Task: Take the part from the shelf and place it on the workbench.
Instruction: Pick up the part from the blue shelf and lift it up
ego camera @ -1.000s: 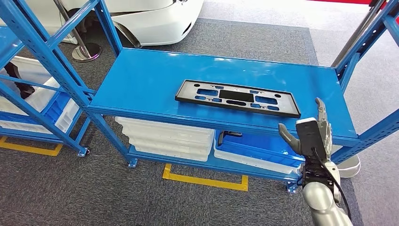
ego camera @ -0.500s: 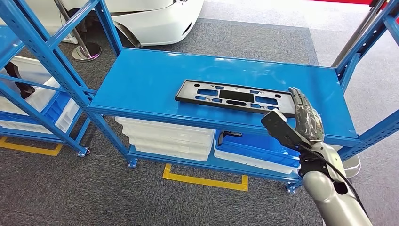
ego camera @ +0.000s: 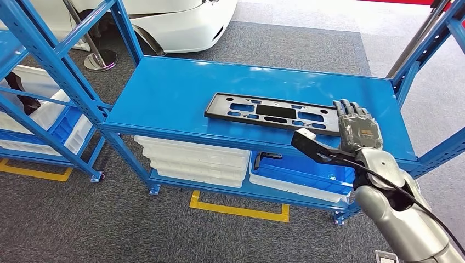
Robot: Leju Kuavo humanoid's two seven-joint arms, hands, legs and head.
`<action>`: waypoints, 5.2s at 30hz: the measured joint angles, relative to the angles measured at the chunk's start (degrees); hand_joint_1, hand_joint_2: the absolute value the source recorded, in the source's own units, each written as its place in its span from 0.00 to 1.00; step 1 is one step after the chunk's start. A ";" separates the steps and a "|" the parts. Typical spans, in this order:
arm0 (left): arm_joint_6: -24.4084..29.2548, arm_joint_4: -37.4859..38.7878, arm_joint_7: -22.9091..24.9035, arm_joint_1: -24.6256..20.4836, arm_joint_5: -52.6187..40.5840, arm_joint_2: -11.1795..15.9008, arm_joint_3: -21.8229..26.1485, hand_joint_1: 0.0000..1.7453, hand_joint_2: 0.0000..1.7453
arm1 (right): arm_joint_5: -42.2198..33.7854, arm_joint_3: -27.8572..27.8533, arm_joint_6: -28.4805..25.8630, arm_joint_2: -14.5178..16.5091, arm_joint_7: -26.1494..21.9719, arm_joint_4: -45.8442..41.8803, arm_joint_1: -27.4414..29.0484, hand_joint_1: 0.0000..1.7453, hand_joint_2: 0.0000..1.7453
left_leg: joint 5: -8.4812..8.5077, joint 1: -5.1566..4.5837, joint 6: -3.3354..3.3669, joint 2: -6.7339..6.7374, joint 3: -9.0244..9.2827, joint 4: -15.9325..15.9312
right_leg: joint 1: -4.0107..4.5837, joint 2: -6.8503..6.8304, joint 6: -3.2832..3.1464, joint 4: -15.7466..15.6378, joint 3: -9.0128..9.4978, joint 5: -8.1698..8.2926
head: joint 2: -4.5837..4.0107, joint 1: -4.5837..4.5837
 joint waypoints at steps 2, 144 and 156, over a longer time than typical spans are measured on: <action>-0.13 0.04 0.00 -0.13 0.00 0.00 -0.12 0.00 0.00 | 0.34 1.11 2.93 -1.01 1.22 0.76 -1.66 0.00 1.00 | 0.00 -0.01 0.00 0.00 0.00 0.01 | 0.00 0.00 0.00 0.00 -0.01 0.00 | 0.00 0.00; -2.35 0.46 2.34 -1.80 -7.63 0.00 -1.70 0.00 0.00 | -3.67 23.66 -32.60 4.15 -1.01 46.38 -19.81 0.00 1.00 | 0.07 -0.28 0.15 -0.16 -0.38 0.41 | -0.02 -0.04 0.37 -0.01 -0.17 0.23 | 0.00 0.09; -2.58 0.46 2.23 -1.80 -7.73 0.00 -1.70 0.00 0.00 | -7.00 22.47 -32.52 4.19 -1.02 47.66 -18.69 0.00 1.00 | 0.06 -0.28 0.17 -0.16 -0.43 0.44 | -0.02 -0.04 0.40 -0.01 -0.21 0.25 | 0.00 0.09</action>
